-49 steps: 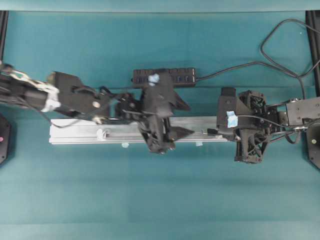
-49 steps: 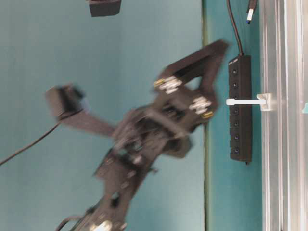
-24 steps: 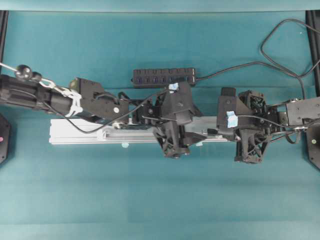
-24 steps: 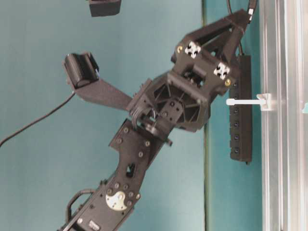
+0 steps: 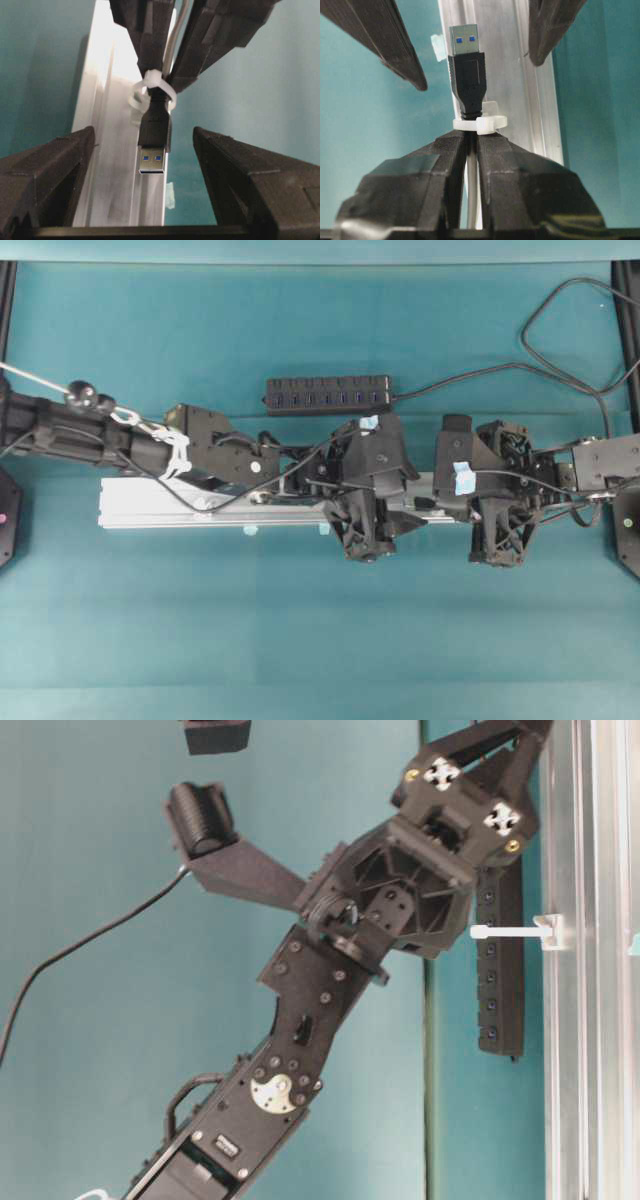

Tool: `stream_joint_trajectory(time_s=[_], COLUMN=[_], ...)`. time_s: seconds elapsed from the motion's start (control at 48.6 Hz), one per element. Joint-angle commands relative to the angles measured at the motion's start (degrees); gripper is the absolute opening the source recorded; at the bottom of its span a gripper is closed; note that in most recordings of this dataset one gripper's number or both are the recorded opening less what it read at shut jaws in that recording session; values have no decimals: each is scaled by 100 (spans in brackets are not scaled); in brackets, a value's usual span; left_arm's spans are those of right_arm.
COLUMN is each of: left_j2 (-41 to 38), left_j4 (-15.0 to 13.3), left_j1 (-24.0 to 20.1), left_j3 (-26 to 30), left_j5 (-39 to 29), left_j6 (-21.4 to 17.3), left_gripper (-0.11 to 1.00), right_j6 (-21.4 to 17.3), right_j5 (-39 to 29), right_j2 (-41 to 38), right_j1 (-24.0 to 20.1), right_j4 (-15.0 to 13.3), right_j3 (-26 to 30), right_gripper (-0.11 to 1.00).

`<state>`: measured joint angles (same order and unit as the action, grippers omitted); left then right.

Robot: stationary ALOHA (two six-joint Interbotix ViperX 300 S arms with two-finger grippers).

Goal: Pass the USB cable through three rings with both arms.

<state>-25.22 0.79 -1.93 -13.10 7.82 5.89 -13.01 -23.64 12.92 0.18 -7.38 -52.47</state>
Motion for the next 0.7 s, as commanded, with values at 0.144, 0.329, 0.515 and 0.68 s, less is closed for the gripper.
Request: stream_joint_trajectory(time_s=[0.144, 0.329, 0.515, 0.68], left_j2=[-9, -35, -35, -35], left_j4=[9, 18, 18, 9], left_j1=[0, 9, 0, 9], left_j3=[97, 105, 105, 105], left_j5=[26, 18, 0, 9], left_j6=[0, 0, 9, 0], left_gripper=[85, 85, 83, 64], right_j6=[-44, -53, -53, -53], right_j5=[79, 97, 105, 105], right_j2=[53, 53, 44, 44], right_j1=[0, 0, 0, 0], right_j4=[-18, -18, -18, -18], right_j3=[35, 35, 35, 35], right_gripper=[-5, -5, -5, -5])
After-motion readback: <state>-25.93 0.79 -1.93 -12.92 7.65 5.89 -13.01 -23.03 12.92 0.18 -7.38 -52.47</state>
